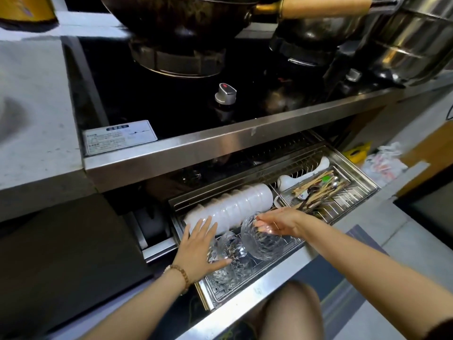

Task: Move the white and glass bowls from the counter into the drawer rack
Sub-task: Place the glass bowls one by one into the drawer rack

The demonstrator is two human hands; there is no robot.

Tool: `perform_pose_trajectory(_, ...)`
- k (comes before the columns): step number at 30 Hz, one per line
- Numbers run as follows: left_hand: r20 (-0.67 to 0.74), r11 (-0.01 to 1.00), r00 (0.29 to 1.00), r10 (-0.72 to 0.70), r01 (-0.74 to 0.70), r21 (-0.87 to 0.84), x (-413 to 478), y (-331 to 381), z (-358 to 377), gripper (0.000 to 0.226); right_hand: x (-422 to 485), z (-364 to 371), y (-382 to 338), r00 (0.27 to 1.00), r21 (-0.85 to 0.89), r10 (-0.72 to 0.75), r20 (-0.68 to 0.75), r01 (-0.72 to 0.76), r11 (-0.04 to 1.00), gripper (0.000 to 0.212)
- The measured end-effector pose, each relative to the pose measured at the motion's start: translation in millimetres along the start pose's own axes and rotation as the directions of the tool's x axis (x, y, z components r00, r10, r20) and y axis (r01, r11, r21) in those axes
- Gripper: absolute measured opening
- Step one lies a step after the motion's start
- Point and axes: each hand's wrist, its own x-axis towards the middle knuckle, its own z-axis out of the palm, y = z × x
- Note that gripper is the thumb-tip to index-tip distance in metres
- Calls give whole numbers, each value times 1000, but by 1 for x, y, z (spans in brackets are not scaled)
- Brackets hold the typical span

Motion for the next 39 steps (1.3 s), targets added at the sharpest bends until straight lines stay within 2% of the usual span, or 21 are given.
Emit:
perform_pose_trajectory(3,-15,1000,1000,7,-6,23,0,-1,2,109,14,6,-1,998,-39,45,46,-43,998,30)
perform_pose_trajectory(8,-29,999,1000,5,-4,33,0,-1,4,111,32,15,-1,985,-65,132,111,-125,990,15)
perform_pose_trajectory(13,-37,999,999,1,0,40,0,0,4,112,42,21,2,973,-93,171,153,-158,983,15)
perform_pose_trajectory(26,-42,998,999,-1,3,67,0,-1,8,111,46,33,9,956,-208,190,222,-144,968,17)
perform_pose_trajectory(33,-29,998,1000,-5,7,60,2,-2,9,111,44,35,8,948,-166,185,257,-145,975,12)
perform_pose_trajectory(37,0,998,1000,-11,11,60,2,-1,7,112,33,36,3,966,-289,145,212,-79,954,15)
perform_pose_trajectory(39,34,999,999,-15,13,47,2,0,4,112,27,33,0,985,-346,79,153,-21,938,24)
